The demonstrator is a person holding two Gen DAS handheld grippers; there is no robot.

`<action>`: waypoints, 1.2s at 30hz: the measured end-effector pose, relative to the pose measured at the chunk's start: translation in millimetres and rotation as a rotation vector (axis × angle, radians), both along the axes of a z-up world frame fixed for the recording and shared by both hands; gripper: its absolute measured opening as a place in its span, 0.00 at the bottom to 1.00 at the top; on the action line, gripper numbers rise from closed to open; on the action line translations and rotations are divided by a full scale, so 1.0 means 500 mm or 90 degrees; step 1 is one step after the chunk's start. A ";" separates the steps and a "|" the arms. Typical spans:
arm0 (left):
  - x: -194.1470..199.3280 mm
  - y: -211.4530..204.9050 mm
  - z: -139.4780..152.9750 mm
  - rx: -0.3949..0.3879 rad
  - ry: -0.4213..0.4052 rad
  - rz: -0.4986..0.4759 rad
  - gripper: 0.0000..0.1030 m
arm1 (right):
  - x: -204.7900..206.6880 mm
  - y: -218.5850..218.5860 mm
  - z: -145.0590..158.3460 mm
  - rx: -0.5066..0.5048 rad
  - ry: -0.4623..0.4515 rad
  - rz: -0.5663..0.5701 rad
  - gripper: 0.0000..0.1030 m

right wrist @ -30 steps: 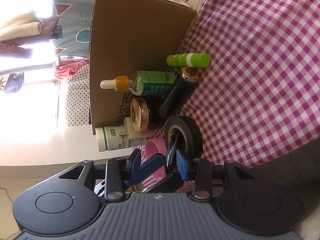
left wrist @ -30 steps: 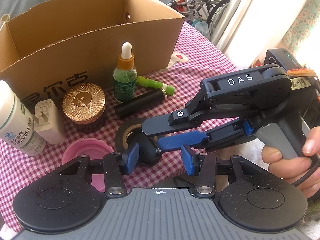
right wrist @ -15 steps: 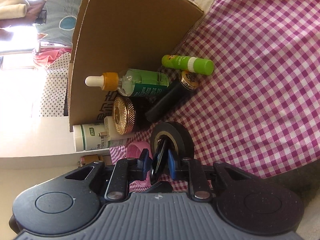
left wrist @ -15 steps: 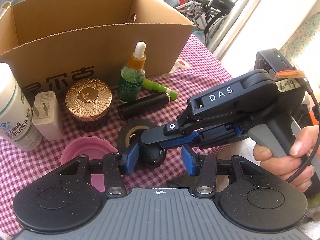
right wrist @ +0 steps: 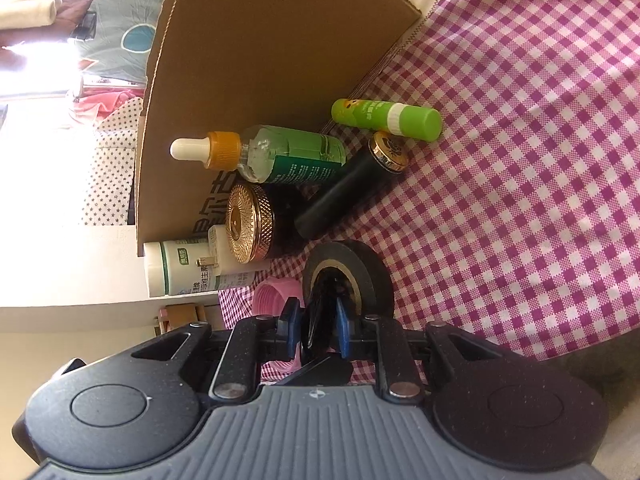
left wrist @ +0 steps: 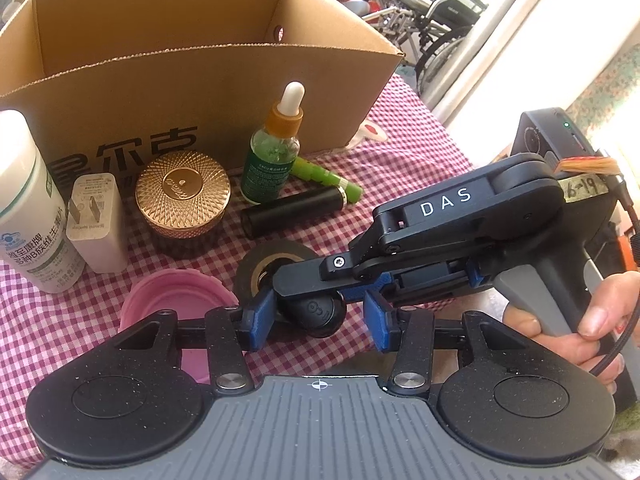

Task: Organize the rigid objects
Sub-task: 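Lift the key fob with the right gripper and carry it over the box, then open the right gripper to drop the key fob into the box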

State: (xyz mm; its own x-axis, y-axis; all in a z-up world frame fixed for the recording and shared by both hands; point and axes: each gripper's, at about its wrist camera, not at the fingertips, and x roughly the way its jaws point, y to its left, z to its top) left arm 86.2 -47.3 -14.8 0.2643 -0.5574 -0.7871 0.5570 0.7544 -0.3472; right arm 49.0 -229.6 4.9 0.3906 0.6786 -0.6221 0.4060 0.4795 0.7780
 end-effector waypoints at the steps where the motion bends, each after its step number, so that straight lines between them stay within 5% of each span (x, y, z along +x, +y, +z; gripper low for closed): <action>1: -0.003 0.001 0.004 -0.001 -0.005 -0.001 0.46 | -0.004 -0.001 0.004 0.002 -0.006 -0.003 0.20; 13: -0.050 0.028 0.123 -0.021 -0.110 0.022 0.46 | -0.021 0.020 0.130 -0.011 -0.131 0.004 0.19; 22: 0.072 0.085 0.252 -0.029 -0.171 0.092 0.47 | 0.162 0.074 0.258 -0.005 -0.239 0.057 0.18; 29: 0.209 0.115 0.236 0.000 -0.158 0.191 0.47 | 0.373 0.112 0.210 0.027 -0.175 0.066 0.17; 36: 0.233 0.181 0.210 -0.005 -0.143 0.258 0.51 | 0.516 0.163 0.091 0.017 -0.075 0.062 0.17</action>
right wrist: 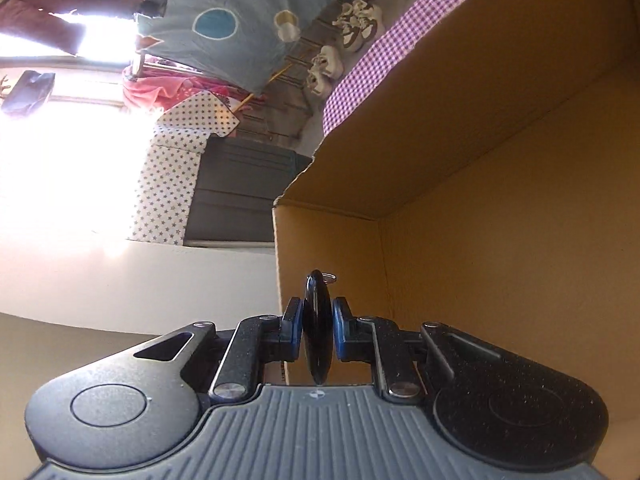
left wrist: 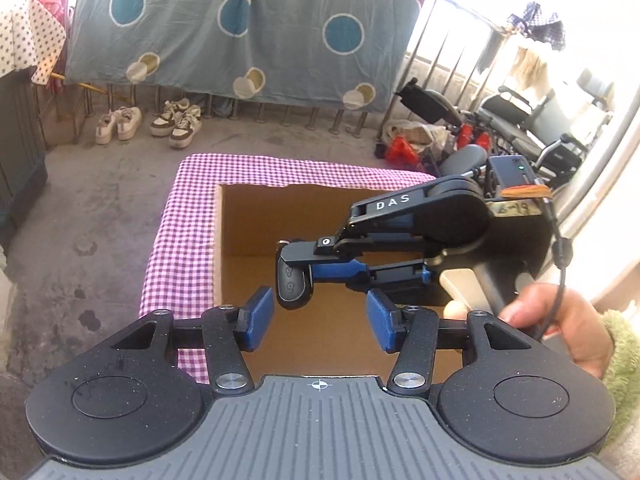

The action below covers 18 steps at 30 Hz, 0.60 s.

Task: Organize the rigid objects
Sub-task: 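Open the right gripper to drop the key fob into the box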

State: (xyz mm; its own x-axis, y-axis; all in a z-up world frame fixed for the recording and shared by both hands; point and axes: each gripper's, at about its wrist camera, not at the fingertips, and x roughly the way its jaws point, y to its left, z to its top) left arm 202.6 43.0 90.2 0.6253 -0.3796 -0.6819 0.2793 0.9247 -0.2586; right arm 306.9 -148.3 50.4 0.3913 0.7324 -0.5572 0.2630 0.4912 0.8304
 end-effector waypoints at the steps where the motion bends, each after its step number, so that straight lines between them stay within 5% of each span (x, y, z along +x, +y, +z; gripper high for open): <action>1: 0.001 0.006 0.001 0.002 -0.001 0.005 0.51 | 0.013 0.009 -0.010 -0.007 0.006 -0.001 0.17; 9: -0.012 0.025 0.003 -0.010 -0.016 0.022 0.55 | 0.062 0.040 -0.049 -0.023 0.035 -0.015 0.19; 14: -0.032 0.034 0.010 -0.020 -0.024 0.027 0.57 | 0.031 0.024 -0.013 -0.021 0.008 -0.014 0.20; 18: -0.063 0.041 0.030 -0.033 -0.043 0.023 0.68 | -0.030 -0.010 0.048 -0.004 -0.037 -0.007 0.20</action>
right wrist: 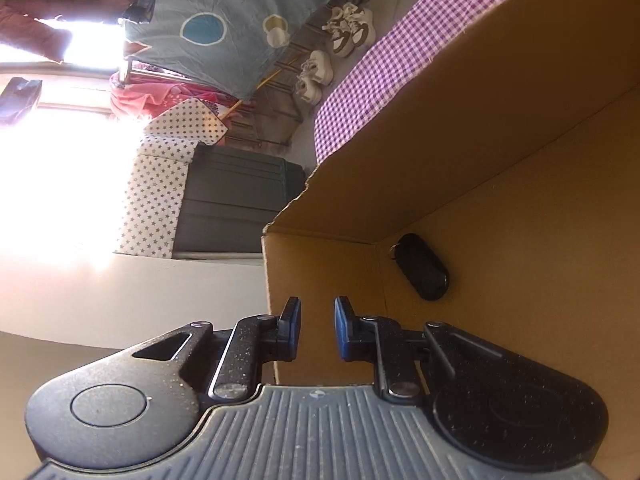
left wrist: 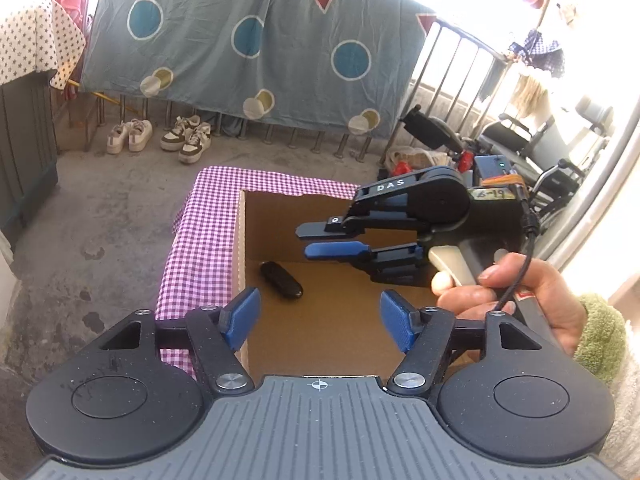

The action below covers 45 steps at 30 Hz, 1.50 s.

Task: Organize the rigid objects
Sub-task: 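Open the right gripper to drop the key fob into the box, then move the right tool to the green glue stick and grasp it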

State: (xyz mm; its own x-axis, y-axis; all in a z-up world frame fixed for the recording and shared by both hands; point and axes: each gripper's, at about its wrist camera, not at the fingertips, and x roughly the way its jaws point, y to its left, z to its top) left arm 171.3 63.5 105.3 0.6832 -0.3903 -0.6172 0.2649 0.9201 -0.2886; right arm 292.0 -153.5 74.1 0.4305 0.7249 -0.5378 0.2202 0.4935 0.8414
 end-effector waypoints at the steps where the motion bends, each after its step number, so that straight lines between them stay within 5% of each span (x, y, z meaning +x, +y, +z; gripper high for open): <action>1: -0.011 0.000 0.006 -0.001 -0.008 -0.002 0.69 | -0.022 -0.010 0.018 0.005 -0.014 0.002 0.20; 12: -0.138 -0.040 0.034 -0.007 -0.060 -0.064 0.98 | -0.347 -0.179 0.161 0.036 -0.166 -0.033 0.25; 16: -0.165 -0.086 0.004 0.004 -0.034 -0.116 0.99 | -0.467 -0.244 0.142 -0.003 -0.183 -0.082 0.36; 21: -0.191 -0.161 -0.068 0.035 0.010 -0.162 0.99 | -0.555 -0.271 0.075 -0.082 -0.163 -0.114 0.37; 31: -0.216 -0.333 -0.219 0.190 0.028 -0.212 0.86 | -0.499 -0.251 -0.012 -0.292 -0.155 -0.050 0.36; 45: -0.179 -0.406 -0.260 0.217 0.044 -0.271 0.58 | -0.405 -0.194 -0.069 -0.393 -0.160 0.085 0.20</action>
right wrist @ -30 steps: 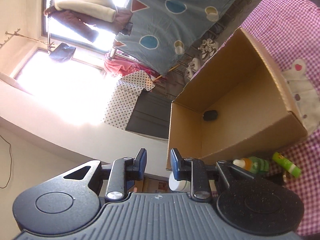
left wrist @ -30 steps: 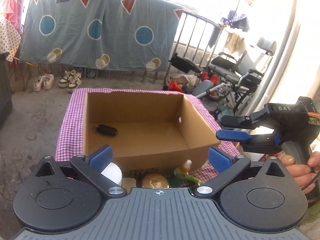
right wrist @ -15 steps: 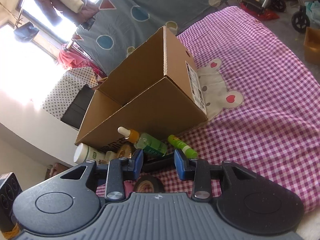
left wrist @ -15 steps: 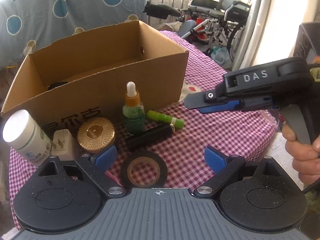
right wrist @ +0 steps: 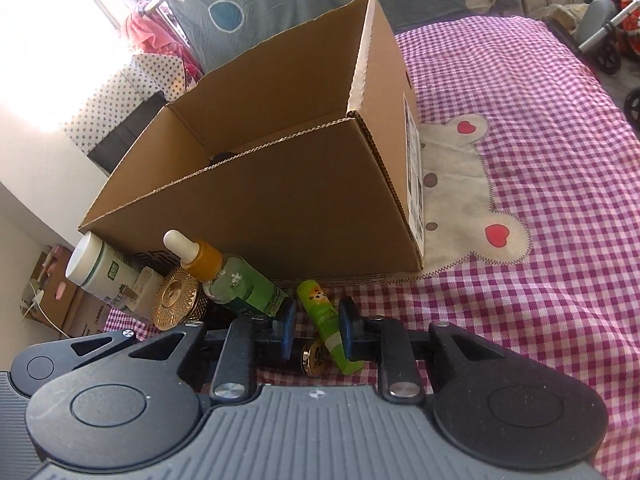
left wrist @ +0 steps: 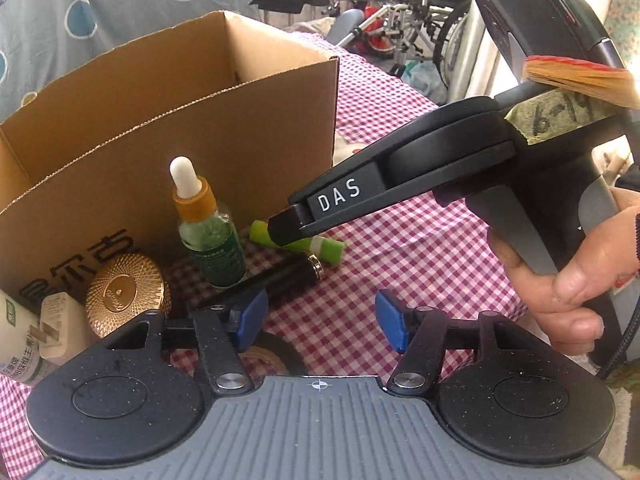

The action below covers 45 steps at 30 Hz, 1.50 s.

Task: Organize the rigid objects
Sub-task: 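Move the right tool to the green glue stick and grasp it, then lift the glue stick with the right gripper and carry it over the box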

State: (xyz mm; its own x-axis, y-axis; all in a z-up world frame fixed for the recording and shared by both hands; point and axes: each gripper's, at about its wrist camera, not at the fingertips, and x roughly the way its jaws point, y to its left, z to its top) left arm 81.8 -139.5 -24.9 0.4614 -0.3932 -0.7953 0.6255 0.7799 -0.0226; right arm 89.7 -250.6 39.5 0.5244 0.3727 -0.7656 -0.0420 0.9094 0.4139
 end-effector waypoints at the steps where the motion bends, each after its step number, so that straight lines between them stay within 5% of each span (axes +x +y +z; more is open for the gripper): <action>1: 0.001 -0.002 -0.001 0.000 0.002 -0.002 0.58 | 0.003 0.002 -0.003 -0.008 0.003 0.004 0.18; 11: -0.016 -0.002 -0.001 -0.018 0.020 -0.024 0.59 | -0.044 -0.061 -0.010 0.042 0.031 -0.078 0.16; 21: -0.046 -0.005 0.001 -0.064 0.102 -0.066 0.58 | -0.174 -0.105 -0.026 0.144 0.062 -0.159 0.15; 28: -0.037 -0.027 -0.017 -0.050 0.145 -0.061 0.41 | -0.225 -0.111 -0.056 0.229 0.084 -0.173 0.13; 45: -0.037 -0.036 -0.012 -0.020 0.106 -0.051 0.39 | -0.207 -0.093 -0.069 0.262 0.074 -0.163 0.15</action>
